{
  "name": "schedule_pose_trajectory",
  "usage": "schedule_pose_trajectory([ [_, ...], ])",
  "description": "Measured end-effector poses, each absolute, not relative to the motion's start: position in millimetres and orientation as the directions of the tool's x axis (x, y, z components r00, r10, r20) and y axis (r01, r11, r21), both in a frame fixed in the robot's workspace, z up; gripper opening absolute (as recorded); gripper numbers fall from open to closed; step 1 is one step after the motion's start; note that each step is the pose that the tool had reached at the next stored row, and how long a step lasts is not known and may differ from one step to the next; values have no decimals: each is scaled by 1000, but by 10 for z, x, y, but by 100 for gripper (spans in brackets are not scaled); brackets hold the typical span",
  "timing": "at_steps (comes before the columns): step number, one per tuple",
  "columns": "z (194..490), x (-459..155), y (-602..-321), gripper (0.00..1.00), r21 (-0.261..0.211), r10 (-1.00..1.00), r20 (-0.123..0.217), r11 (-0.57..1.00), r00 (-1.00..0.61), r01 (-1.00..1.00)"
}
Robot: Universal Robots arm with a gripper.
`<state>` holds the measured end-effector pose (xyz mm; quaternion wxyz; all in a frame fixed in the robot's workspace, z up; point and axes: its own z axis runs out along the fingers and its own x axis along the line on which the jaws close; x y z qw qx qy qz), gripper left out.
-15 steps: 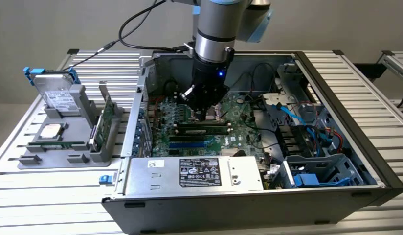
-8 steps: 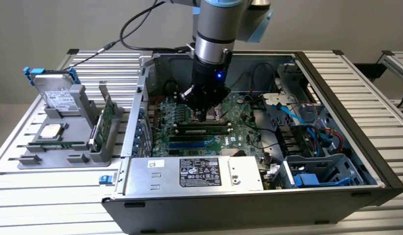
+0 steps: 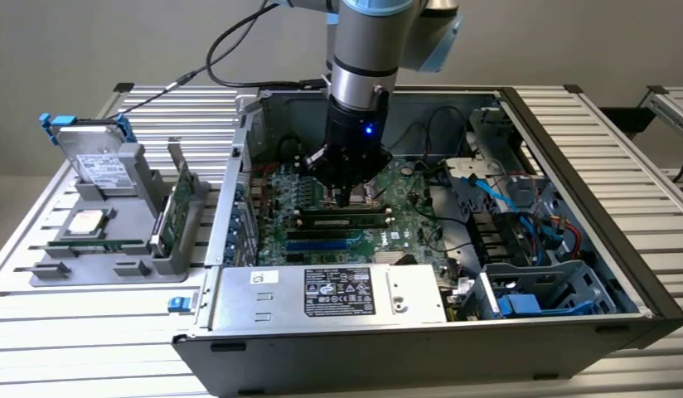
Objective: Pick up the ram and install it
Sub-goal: 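Press down the ram until it locks into place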
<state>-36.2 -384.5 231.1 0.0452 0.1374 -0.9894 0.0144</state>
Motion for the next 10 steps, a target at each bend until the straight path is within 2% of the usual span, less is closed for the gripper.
schedule_pose_trajectory([
  [10,2323,-362,-3845,10,-21,-168,83,985,-982,-170],
])
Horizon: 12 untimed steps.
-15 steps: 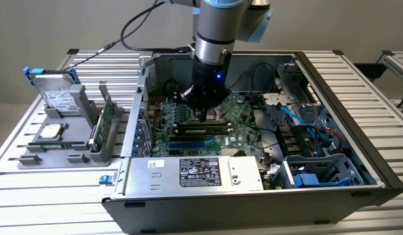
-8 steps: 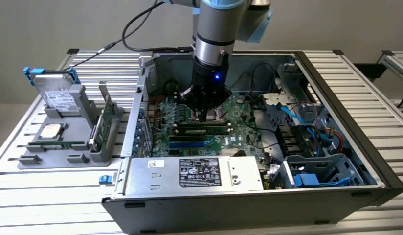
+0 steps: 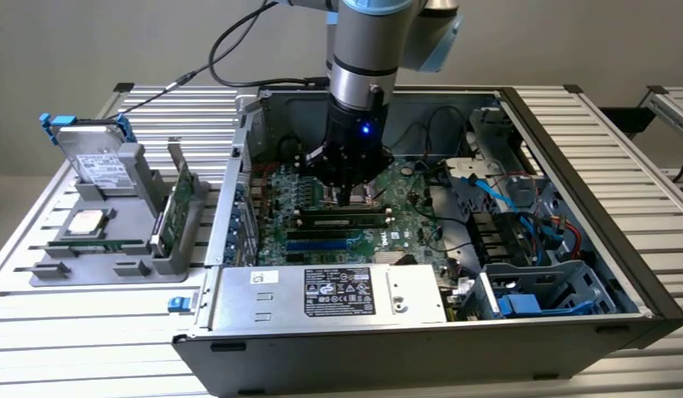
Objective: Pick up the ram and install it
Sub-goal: 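Press down the ram until it locks into place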
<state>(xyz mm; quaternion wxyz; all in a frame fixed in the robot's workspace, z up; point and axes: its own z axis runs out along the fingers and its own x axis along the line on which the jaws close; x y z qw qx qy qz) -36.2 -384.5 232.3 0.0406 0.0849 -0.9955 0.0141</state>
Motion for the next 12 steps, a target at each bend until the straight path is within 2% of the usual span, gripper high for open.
schedule_pose_trajectory([
  [12,2345,-362,-3845,10,-46,-66,74,996,-995,-70],
])
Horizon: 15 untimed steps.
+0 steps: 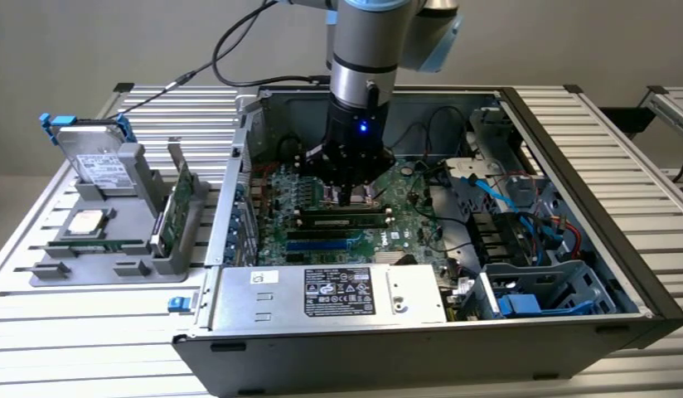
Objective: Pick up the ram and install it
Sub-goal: 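Press down the ram until it locks into place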
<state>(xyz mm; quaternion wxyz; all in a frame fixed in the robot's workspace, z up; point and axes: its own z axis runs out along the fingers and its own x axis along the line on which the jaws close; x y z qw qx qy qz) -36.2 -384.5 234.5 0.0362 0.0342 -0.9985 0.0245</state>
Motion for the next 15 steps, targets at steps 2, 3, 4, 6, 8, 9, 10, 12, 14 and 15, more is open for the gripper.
schedule_pose_trajectory([
  [2,2346,-362,-3845,10,-52,-49,73,997,-996,-53],
  [3,2346,-362,-3845,10,-55,-40,73,997,-997,-45],
  [4,2347,-362,-3845,10,-58,-32,72,998,-997,-36],
  [6,2348,-362,-3845,10,-61,-17,70,998,-997,-21],
  [8,2347,-362,-3845,10,-61,-15,69,998,-997,-19],
  [9,2348,-362,-3846,10,-61,-15,69,998,-998,-19],
  [10,2351,-362,-3857,10,-61,-15,69,998,-998,-19],
  [12,2360,-362,-3880,10,-60,-15,68,998,-998,-19],
  [14,2378,-362,-3899,10,-58,-15,68,998,-998,-19],
  [15,2388,-362,-3904,10,-57,-15,67,998,-998,-19],
])
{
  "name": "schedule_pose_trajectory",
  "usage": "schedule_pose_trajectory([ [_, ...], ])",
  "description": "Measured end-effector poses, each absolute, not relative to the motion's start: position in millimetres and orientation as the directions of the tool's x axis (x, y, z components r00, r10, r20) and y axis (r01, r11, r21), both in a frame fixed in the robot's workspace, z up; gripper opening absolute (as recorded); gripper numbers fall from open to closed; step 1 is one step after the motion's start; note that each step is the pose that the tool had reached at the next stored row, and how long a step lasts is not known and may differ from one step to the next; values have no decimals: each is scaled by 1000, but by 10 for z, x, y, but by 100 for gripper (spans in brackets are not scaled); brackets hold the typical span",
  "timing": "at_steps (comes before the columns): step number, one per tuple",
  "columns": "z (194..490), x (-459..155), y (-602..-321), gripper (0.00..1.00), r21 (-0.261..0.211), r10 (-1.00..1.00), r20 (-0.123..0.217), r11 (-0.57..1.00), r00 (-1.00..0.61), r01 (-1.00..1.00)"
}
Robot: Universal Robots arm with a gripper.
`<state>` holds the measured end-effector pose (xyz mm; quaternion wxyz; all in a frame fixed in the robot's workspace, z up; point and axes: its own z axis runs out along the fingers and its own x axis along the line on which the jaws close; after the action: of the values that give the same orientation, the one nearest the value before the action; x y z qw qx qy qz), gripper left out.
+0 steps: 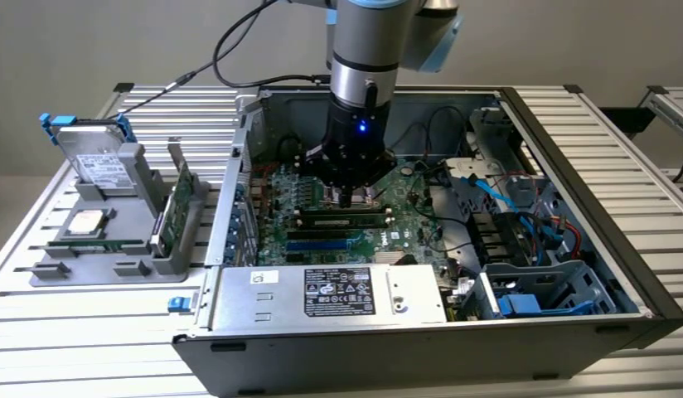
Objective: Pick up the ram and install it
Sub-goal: 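Press down the ram until it locks into place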
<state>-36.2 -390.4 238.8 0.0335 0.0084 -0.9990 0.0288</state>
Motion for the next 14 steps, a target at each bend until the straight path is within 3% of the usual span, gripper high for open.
schedule_pose_trajectory([
  [14,2497,-362,-4069,10,-43,-15,62,999,-998,-18],
])
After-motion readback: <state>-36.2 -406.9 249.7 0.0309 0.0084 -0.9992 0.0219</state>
